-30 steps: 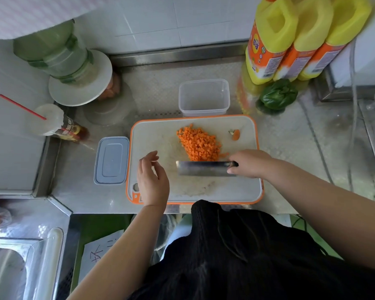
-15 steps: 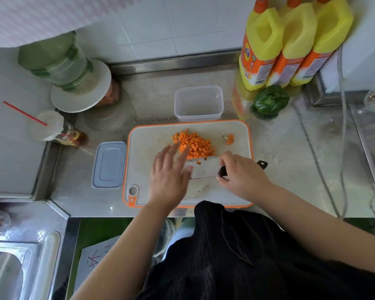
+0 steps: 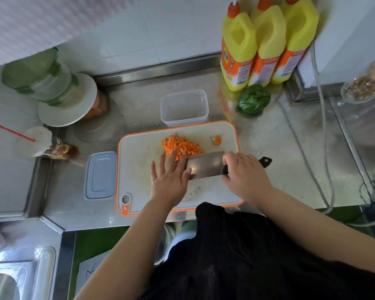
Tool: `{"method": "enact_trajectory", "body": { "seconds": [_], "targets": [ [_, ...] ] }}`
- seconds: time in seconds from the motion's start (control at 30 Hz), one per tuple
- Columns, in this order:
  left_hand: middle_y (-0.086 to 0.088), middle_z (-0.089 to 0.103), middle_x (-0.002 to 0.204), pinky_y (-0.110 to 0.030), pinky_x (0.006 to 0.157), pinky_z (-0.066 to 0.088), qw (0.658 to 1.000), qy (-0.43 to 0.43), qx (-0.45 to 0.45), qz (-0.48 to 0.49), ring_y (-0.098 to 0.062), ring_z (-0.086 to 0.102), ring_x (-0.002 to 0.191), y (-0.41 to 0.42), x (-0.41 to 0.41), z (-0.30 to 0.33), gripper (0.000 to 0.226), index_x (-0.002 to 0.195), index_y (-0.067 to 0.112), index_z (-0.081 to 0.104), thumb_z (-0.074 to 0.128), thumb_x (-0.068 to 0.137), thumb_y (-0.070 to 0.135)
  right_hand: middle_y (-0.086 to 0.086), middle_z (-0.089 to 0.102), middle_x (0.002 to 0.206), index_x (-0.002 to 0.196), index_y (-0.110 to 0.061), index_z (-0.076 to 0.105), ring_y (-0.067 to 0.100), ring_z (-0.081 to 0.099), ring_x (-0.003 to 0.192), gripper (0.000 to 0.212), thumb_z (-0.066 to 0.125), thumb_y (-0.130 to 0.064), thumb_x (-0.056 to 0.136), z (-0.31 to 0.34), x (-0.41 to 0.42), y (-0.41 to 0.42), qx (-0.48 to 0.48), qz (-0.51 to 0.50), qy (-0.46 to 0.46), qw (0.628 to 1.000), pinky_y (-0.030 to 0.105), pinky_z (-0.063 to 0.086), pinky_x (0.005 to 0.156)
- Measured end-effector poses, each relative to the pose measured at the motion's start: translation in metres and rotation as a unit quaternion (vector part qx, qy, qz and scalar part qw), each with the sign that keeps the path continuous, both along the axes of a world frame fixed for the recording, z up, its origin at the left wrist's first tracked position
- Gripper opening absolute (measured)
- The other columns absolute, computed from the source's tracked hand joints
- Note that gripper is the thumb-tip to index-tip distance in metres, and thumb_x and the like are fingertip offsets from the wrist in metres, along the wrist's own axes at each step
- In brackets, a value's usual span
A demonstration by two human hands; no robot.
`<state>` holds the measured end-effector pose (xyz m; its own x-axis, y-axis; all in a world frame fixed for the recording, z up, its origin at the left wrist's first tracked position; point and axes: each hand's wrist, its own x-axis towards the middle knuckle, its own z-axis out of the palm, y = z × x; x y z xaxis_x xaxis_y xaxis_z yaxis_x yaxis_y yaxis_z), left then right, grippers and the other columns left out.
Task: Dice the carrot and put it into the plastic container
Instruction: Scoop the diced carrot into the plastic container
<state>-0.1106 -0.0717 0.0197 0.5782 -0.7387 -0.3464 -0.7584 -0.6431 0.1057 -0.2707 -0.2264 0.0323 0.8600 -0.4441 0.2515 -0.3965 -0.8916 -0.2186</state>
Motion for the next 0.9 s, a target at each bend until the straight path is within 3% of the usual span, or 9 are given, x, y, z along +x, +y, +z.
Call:
{"method": "enact_trajectory", "body": {
  "seconds": [0.1, 0.23, 0.33, 0.43, 0.57, 0.7, 0.77, 0.83, 0.9],
  "targets": [
    [0.014, -0.009, 0.162, -0.049, 0.119, -0.006, 0.998, 0.030, 0.004, 0.052, -0.019, -0.012, 0.149, 0.004, 0.007, -0.004, 0.057, 0.154, 0.038, 0.002, 0.003, 0.098, 0.053, 0.005, 0.048, 0.057, 0.076, -0.005, 0.052, 0.029, 0.051, 0.051, 0.033, 0.074, -0.007, 0.051, -0.001, -0.007, -0.008, -0.003, -0.028, 0.005, 1.000, 0.033, 0.041, 0.052],
    [0.013, -0.001, 0.162, -0.047, 0.120, -0.005, 0.991, 0.071, -0.030, 0.114, -0.017, -0.009, 0.149, 0.005, 0.016, -0.007, 0.057, 0.153, 0.035, 0.021, 0.006, 0.100, 0.049, 0.005, 0.050, 0.058, 0.079, -0.006, 0.053, 0.030, 0.053, 0.054, 0.033, 0.074, -0.006, 0.054, -0.002, -0.016, -0.020, 0.014, -0.080, 0.002, 0.997, 0.036, 0.043, 0.055],
    [0.007, 0.032, 0.155, -0.043, 0.117, 0.009, 0.985, 0.044, -0.117, 0.115, -0.022, 0.015, 0.146, 0.003, 0.018, -0.006, 0.047, 0.137, 0.032, 0.053, 0.023, 0.104, 0.043, 0.004, 0.050, 0.058, 0.082, -0.006, 0.053, 0.030, 0.052, 0.055, 0.032, 0.074, -0.005, 0.058, -0.003, -0.020, -0.027, 0.041, -0.119, -0.011, 0.992, 0.036, 0.043, 0.057],
    [0.001, 0.067, 0.113, -0.036, 0.093, 0.033, 0.953, 0.014, -0.267, 0.141, -0.028, 0.050, 0.115, -0.004, 0.022, -0.001, 0.022, 0.109, 0.023, 0.073, 0.054, 0.098, 0.025, 0.003, 0.053, 0.062, 0.083, -0.007, 0.052, 0.030, 0.054, 0.058, 0.032, 0.075, -0.008, 0.061, -0.002, -0.021, -0.029, 0.074, -0.149, -0.024, 0.986, 0.037, 0.043, 0.060],
    [0.009, 0.063, 0.105, -0.027, 0.095, 0.035, 0.918, 0.104, -0.300, 0.237, -0.019, 0.044, 0.116, -0.026, 0.039, 0.008, 0.047, 0.126, 0.021, 0.064, 0.047, 0.090, -0.003, 0.002, 0.055, 0.065, 0.082, -0.009, 0.049, 0.030, 0.056, 0.061, 0.033, 0.076, -0.011, 0.064, 0.000, -0.018, -0.028, 0.119, -0.181, -0.029, 0.976, 0.038, 0.044, 0.062],
    [0.005, 0.067, 0.101, -0.027, 0.075, 0.040, 0.899, 0.129, -0.298, 0.293, -0.020, 0.061, 0.095, -0.062, 0.073, 0.027, 0.030, 0.123, 0.019, 0.062, 0.053, 0.096, 0.026, 0.001, 0.054, 0.064, 0.084, -0.011, 0.045, 0.029, 0.054, 0.059, 0.033, 0.075, -0.015, 0.071, -0.001, -0.019, -0.029, 0.150, -0.219, -0.018, 0.964, 0.040, 0.046, 0.062],
    [0.000, 0.065, 0.111, -0.026, 0.071, 0.036, 0.887, 0.143, -0.270, 0.346, -0.019, 0.059, 0.086, -0.083, 0.094, 0.032, 0.036, 0.128, 0.014, 0.054, 0.047, 0.099, 0.034, 0.001, 0.055, 0.063, 0.084, -0.011, 0.045, 0.030, 0.055, 0.057, 0.035, 0.077, -0.016, 0.070, 0.001, -0.018, -0.029, 0.165, -0.232, -0.027, 0.958, 0.040, 0.047, 0.059],
    [-0.011, 0.056, 0.128, -0.030, 0.082, 0.038, 0.871, 0.185, -0.232, 0.392, -0.029, 0.056, 0.106, -0.099, 0.115, 0.028, 0.043, 0.138, 0.008, 0.041, 0.044, 0.101, 0.030, 0.002, 0.056, 0.062, 0.085, -0.010, 0.045, 0.032, 0.056, 0.056, 0.037, 0.078, -0.015, 0.069, 0.004, -0.017, -0.029, 0.175, -0.235, -0.033, 0.956, 0.039, 0.047, 0.055],
    [-0.017, 0.058, 0.123, -0.039, 0.090, 0.045, 0.878, 0.205, -0.178, 0.394, -0.036, 0.053, 0.117, -0.110, 0.128, 0.020, 0.045, 0.142, 0.007, 0.035, 0.042, 0.102, 0.025, 0.004, 0.058, 0.065, 0.087, -0.009, 0.047, 0.034, 0.058, 0.059, 0.035, 0.077, -0.014, 0.070, 0.007, -0.016, -0.027, 0.183, -0.240, -0.030, 0.953, 0.038, 0.046, 0.053]
  ]
}}
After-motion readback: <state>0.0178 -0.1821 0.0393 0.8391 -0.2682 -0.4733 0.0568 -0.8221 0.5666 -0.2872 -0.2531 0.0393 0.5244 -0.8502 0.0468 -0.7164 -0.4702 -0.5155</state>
